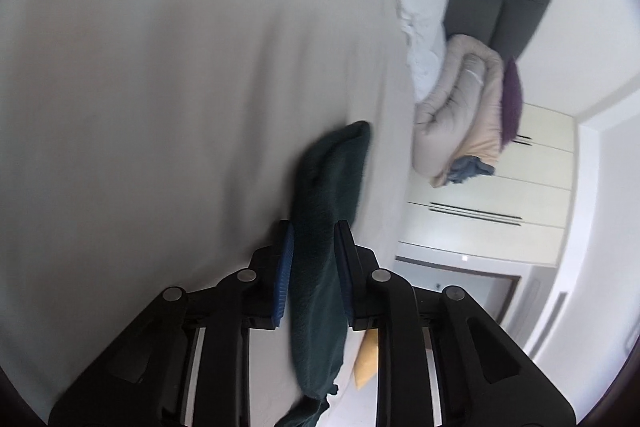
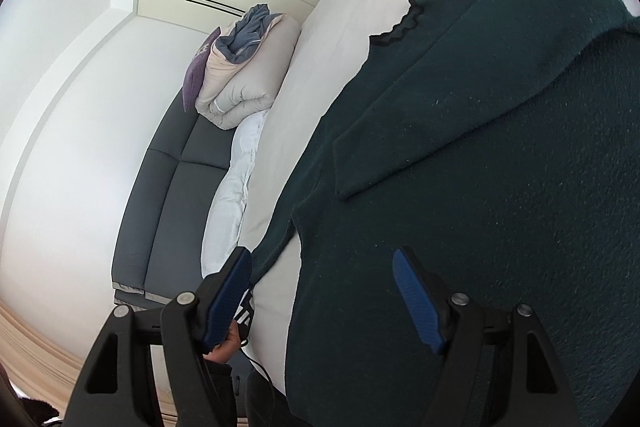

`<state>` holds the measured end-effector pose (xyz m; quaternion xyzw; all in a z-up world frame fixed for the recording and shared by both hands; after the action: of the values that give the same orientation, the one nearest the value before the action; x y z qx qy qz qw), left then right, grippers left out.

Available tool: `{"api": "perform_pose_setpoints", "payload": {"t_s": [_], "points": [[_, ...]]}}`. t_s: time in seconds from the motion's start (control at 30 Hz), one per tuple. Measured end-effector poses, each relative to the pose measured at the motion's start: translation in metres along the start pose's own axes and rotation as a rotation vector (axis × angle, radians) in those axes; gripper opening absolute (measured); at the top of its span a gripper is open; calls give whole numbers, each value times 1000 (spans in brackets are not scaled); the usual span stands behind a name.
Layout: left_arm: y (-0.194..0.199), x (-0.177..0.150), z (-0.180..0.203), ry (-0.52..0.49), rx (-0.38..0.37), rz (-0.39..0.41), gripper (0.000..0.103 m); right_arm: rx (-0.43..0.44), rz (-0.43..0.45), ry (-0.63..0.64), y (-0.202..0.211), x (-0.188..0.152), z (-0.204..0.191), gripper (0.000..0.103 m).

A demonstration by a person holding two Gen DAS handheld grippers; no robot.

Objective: Fold small clothes

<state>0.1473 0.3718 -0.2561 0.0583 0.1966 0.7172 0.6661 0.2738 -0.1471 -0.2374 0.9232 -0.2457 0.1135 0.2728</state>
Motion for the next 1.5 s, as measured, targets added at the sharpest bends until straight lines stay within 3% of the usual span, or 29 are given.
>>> {"api": "perform_pose_setpoints", "payload": {"t_s": [0.17,0.5,0.57,0.63,0.77,0.87,1.0,1.1,1.2,1.33,1.5], "points": [[-8,-9,4,5,67,-29,23,6,-10,4,-7,-3,-3,77],[-42,27,17,51,-28,6,23,4,-19,10,-8,-9,-6,77],[-45,30,26,-18,-8,5,21,6,-18,14,-7,-11,-7,77],[-44,29,33,-66,1,2,8,12,-8,17,-3,-10,-7,77],[-44,1,84,-281,-23,-27,8,15,3,0,4,-8,0,77],[-52,-56,140,-514,-65,-108,8,17,23,-20,11,-4,9,77],[-67,-192,199,-972,-95,-258,8,17,51,-43,20,6,21,77],[-81,-317,187,-1319,-87,-419,8,11,73,-59,25,17,28,77],[-94,-415,135,-1591,-45,-540,8,5,95,-72,27,31,33,76],[-103,-461,76,-1723,28,-608,8,-14,64,-65,14,51,33,77],[-97,-466,45,-1807,54,-595,8,-24,-14,-34,-28,70,22,77]]}}
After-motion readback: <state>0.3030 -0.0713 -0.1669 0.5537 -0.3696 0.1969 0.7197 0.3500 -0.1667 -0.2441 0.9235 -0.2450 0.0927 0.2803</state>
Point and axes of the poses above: each gripper's, at about its wrist camera, not at the fingertips, and y roughly against the way its jaws point, z to its right, x to its top, the point moved 8 cm from there along -y, roughly the way its jaws point, and after that the axes turned 5 degrees about -x, right-handed, at the moved point
